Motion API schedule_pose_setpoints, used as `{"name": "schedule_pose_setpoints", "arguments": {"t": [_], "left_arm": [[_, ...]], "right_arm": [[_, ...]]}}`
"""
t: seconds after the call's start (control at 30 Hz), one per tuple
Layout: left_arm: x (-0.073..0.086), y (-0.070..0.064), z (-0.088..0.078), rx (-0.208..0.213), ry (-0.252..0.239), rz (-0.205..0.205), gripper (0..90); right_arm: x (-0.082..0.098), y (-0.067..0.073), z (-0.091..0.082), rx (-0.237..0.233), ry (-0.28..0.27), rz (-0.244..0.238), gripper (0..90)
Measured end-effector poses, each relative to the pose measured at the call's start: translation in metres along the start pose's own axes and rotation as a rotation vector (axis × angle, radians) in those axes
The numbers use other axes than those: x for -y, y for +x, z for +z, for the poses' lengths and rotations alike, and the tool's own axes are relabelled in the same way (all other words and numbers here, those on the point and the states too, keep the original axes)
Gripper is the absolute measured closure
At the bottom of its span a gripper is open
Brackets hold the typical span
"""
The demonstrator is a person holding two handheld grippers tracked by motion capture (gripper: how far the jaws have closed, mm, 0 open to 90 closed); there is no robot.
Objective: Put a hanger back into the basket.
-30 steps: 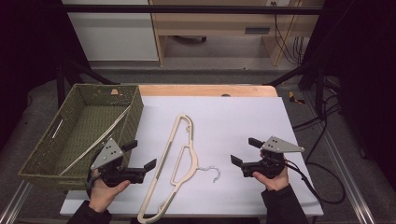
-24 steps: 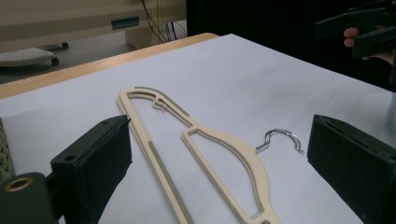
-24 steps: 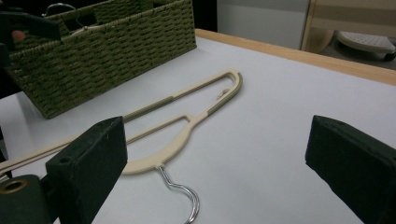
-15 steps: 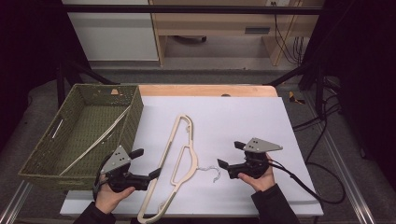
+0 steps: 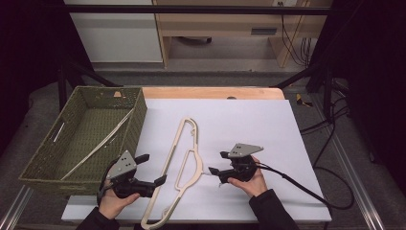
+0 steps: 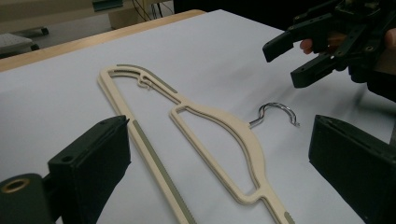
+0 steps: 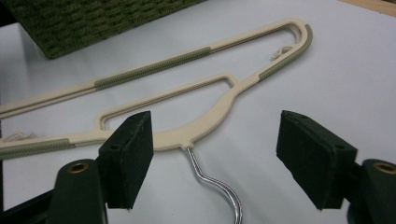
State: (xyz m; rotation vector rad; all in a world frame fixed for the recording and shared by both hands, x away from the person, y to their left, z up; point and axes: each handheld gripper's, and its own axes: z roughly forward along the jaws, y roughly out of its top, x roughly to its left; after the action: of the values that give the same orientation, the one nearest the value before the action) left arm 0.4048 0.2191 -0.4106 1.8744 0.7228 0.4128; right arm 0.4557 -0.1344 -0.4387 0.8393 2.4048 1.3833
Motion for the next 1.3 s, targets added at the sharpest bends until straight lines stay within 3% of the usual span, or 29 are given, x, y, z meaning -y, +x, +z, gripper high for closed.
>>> {"name": "schedule_pose_setpoints", "arguments": {"t": [0.43, 0.7, 0.97, 1.3], "left_arm": [[0.000, 0.000, 0.000, 0.003, 0.014, 0.009, 5.0], [0.001, -0.001, 0.001, 0.002, 0.016, 0.007, 5.2], [0.001, -0.002, 0.003, 0.009, 0.022, 0.010, 5.3], [0.003, -0.002, 0.006, 0.015, 0.031, 0.009, 5.4]], "right_arm": [[0.002, 0.000, 0.032, -0.078, 0.068, -0.023, 46.8], [0.011, -0.002, 0.044, -0.084, 0.128, -0.050, 57.3], [0.017, -0.005, 0.052, -0.100, 0.174, -0.066, 70.0], [0.020, -0.007, 0.056, -0.146, 0.176, -0.094, 82.6]]}}
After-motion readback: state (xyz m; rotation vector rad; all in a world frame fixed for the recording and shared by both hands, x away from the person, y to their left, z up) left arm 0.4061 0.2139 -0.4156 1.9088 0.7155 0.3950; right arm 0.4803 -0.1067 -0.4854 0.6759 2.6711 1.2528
